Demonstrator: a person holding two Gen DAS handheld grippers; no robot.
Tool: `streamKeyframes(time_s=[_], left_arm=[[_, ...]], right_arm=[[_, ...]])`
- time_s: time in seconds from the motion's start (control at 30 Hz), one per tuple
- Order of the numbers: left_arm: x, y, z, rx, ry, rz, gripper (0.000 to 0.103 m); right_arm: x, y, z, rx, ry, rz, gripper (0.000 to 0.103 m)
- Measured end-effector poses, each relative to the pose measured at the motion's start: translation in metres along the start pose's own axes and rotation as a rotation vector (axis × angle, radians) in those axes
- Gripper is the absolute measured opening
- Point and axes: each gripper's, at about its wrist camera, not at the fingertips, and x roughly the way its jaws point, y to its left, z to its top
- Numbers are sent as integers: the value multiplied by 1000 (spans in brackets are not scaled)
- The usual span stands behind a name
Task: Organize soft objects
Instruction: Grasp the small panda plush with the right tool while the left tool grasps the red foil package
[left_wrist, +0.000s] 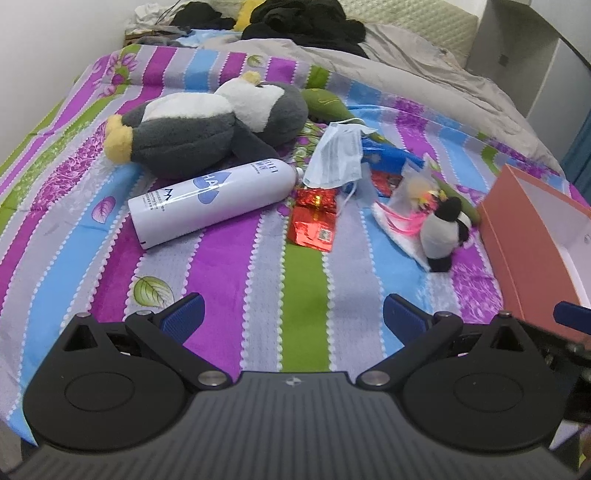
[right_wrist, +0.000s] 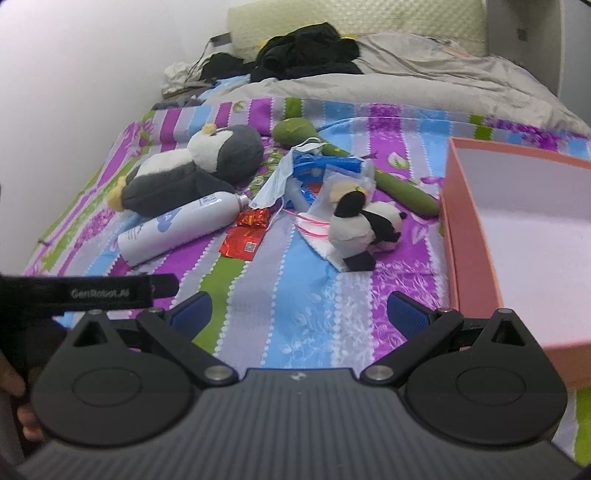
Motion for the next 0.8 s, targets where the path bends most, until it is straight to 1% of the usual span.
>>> streamKeyframes(time_s=[0.23,0.3,0.33,0.37,0.4,0.43,0.47,0.7,0.8], left_arm=[[38,0,15,10,6,10,103],[50,-1,19,12,11,11,103],[56,-1,21,12,10,12,103],[62,-2,23,14,9,14,103],[69,-3,25,15,9,15,103],[75,-4,27,17,8,15,103],[82,-5,29,20,7,14,103],[126,-17,43,62,13,8,103],[141,-24,48,89,-3,0,103]], right_arm=[[35,-16,11,60,18,6,103],[45,-21,15,65,10,4,98],[50,-23,17,70,8,2,98],[55,-26,19,77,8,3,96],[61,-29,21,87,7,8,88],[68,-33,23,95,11,8,82],[74,-35,25,100,12,2,74],[110,-45,31,96,-17,-53,73],[124,-52,33,114,-22,-63,73]])
